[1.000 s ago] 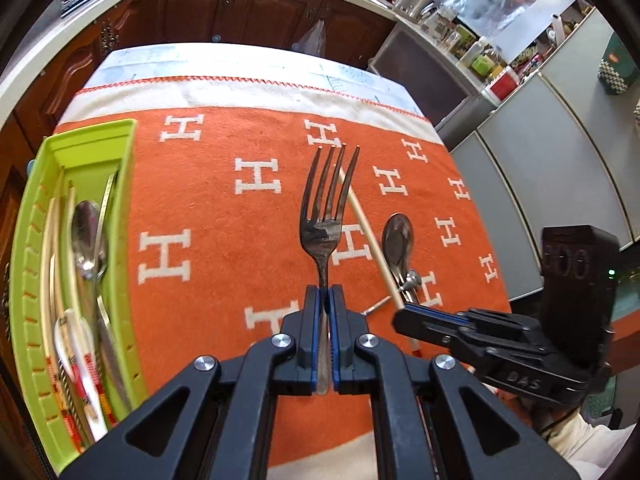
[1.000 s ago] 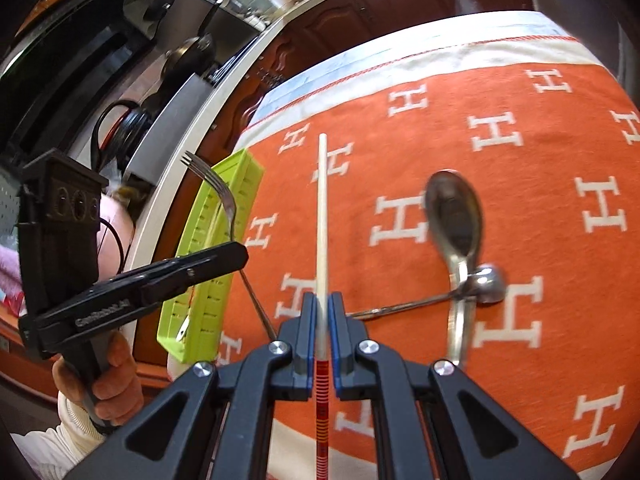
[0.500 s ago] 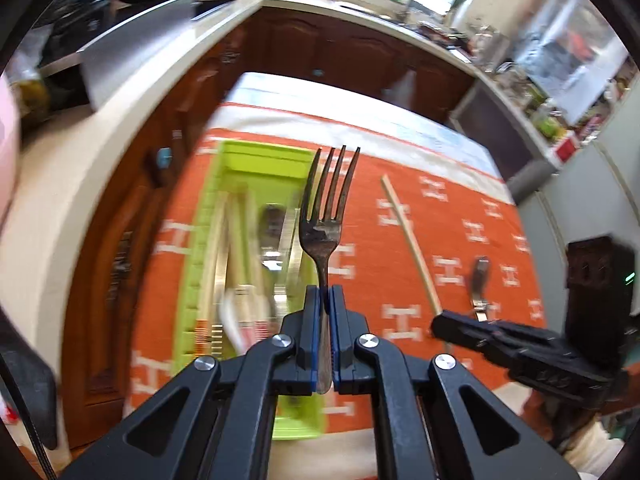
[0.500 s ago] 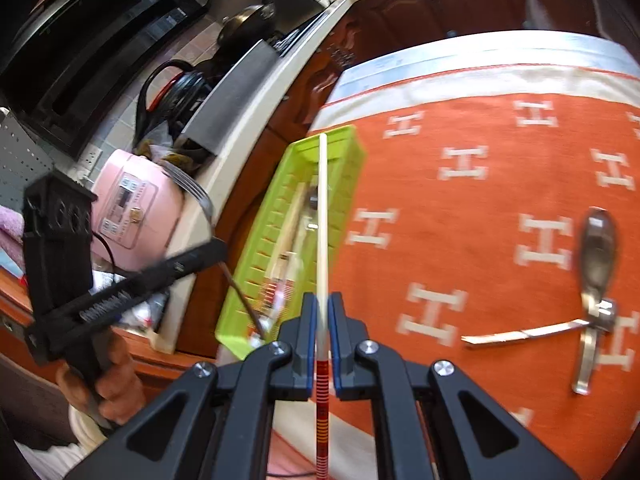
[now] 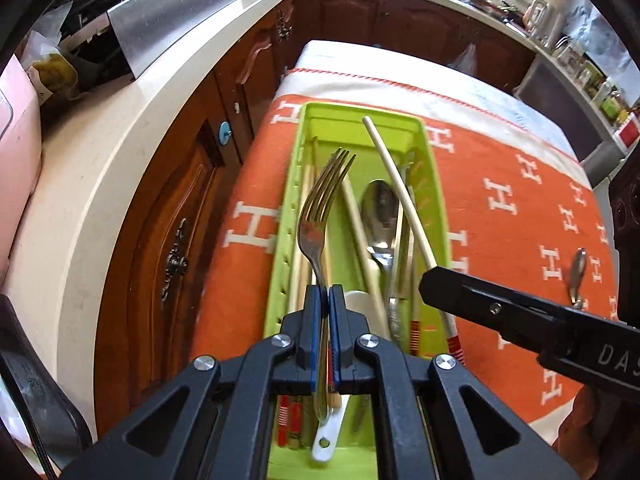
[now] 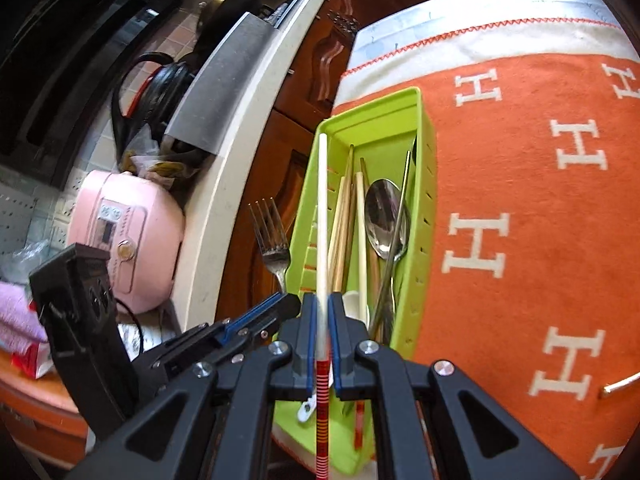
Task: Organize utensils
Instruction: 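Carry the fork and the chopstick into the green tray, then open both tools and move them back over the remaining spoons, then grasp the large silver spoon with the right tool while the left tool reaches the small spoon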
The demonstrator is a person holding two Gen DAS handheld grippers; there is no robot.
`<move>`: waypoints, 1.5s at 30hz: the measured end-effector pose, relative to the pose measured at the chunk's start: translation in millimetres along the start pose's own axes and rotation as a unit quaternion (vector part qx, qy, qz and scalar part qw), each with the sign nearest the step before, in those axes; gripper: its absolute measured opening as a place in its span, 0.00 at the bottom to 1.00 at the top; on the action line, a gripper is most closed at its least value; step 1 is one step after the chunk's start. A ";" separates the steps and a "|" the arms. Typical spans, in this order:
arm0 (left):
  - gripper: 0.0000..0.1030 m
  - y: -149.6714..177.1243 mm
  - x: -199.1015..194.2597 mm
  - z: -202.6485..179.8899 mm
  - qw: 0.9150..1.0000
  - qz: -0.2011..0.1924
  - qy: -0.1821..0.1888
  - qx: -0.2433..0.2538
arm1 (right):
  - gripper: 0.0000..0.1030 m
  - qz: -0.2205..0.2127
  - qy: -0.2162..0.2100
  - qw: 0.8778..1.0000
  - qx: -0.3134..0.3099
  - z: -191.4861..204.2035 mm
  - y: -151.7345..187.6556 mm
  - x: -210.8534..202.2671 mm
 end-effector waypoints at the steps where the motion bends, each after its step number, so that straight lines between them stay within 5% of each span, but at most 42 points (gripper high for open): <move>1: 0.02 0.1 1.9 2.3 1.000 0.000 -0.005 -0.001 | 0.06 0.003 0.003 1.000 0.005 -0.4 -1.4 5.7; 14: 0.07 7.5 -7.2 10.1 0.999 -0.013 0.011 -0.038 | 0.07 0.011 0.030 0.999 0.027 -10.3 -2.0 24.1; 30: 0.14 21.8 -30.2 -89.0 0.994 -0.004 0.104 0.038 | 0.07 -0.035 0.095 0.994 -0.038 -39.8 31.8 -81.8; 36: 0.20 35.4 -20.6 -156.4 0.982 0.025 0.153 0.110 | 0.07 -0.072 0.114 0.991 -0.020 -79.9 48.5 -134.3; 39: 0.22 47.0 -13.7 -198.5 0.969 0.038 0.178 0.166 | 0.07 -0.097 0.125 0.987 0.002 -104.6 52.6 -161.0; 45: 0.23 55.0 -1.2 -253.0 0.950 0.030 0.184 0.252 | 0.07 -0.133 0.140 0.980 0.053 -152.9 55.5 -200.2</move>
Point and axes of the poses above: each gripper's, at about its wrist camera, not at the fingertips, and x roughly the way its jaws point, z to its left, y to its underside, the point moved 2 cm from there along x, roughly the way its jaws point, and after that the axes turned 1 degree about -x, right-handed, at the moved point
